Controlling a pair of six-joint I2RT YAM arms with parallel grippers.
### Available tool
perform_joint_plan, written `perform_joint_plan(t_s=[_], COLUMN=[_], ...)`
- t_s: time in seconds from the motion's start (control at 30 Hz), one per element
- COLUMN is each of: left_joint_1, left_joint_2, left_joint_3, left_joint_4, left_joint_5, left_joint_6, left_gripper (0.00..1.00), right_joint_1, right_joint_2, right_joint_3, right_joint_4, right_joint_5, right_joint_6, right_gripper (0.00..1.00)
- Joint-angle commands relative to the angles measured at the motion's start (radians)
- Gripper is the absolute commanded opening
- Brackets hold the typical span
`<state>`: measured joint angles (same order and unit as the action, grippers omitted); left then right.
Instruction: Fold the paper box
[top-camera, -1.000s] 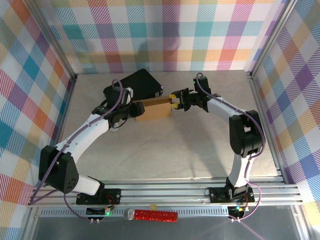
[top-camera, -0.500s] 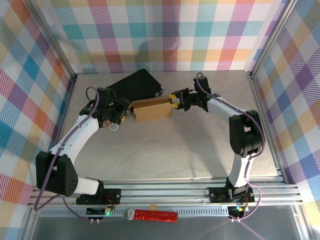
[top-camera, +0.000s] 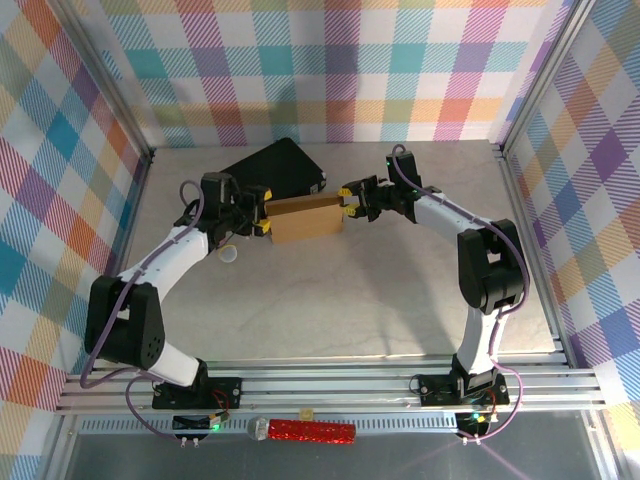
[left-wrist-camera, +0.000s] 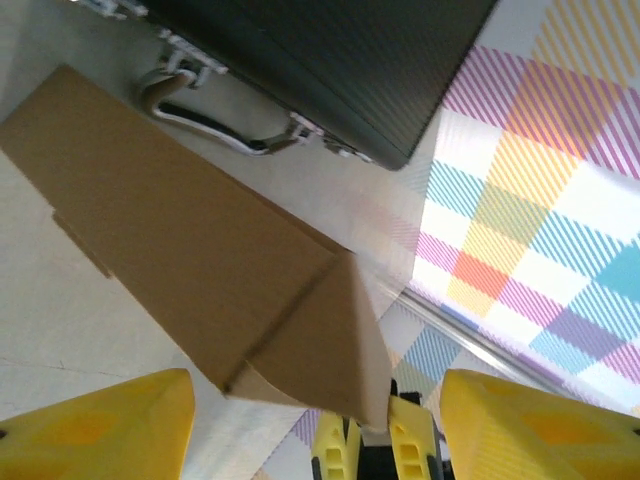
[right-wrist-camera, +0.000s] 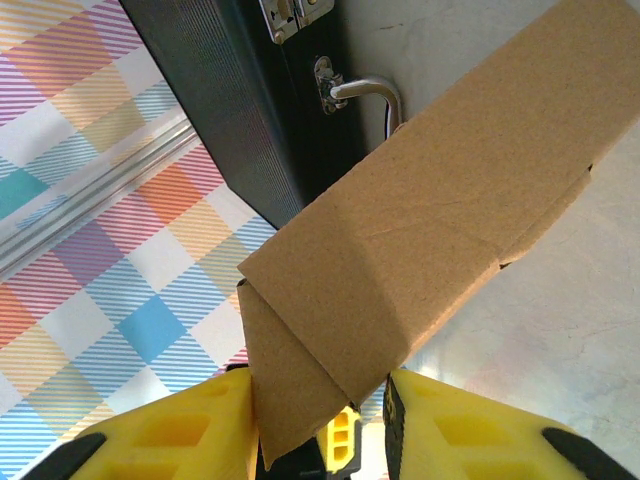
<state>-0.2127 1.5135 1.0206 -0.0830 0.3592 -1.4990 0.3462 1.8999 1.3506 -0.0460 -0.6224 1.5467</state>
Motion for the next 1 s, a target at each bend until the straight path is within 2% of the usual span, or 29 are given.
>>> perform_joint_plan(t_s=[0.0,0.2,0.4,0.6,0.77,0.97], left_joint_1=[-0.001,-0.002,-0.001,-0.001,-0.001,-0.001], left_joint_2=[0.015,0.015,0.024,0.022,0.011,0.011], left_joint_3=[-0.014,-0.053,-0.082,-0.104,-0.133,-0.146], left_joint_4=[0.054,0.082,0.127,0.145,0.153,0.146], left_joint_5=[0.020,-0.003,-0.018,-0.016,-0.019,-0.019], left_joint_6=[-0.070,-0.083,-0.089,-0.088,-0.085,-0.078], left_gripper=[0.62,0.54,0.40,0.34,0.23,0.21], right_joint_1=[0.004,0.002,0.000,-0.003,-0.005,-0.007], right_joint_2=[0.036,0.036,0.038,0.034,0.033,0.033], right_joint_3=[0.012,0.009,0.005,-0.003,-0.005,-0.019], right_joint_4=[-0.059,-0.059,-0.061,-0.067,-0.096,-0.136], right_joint_5=[0.008,0.007,0.007,0.007,0.010,0.016], right_joint_6=[-0.013,-0.014,-0.017,-0.026,-0.055,-0.095], right_gripper=[0.35,0.33,0.31,0.29,0.23,0.19])
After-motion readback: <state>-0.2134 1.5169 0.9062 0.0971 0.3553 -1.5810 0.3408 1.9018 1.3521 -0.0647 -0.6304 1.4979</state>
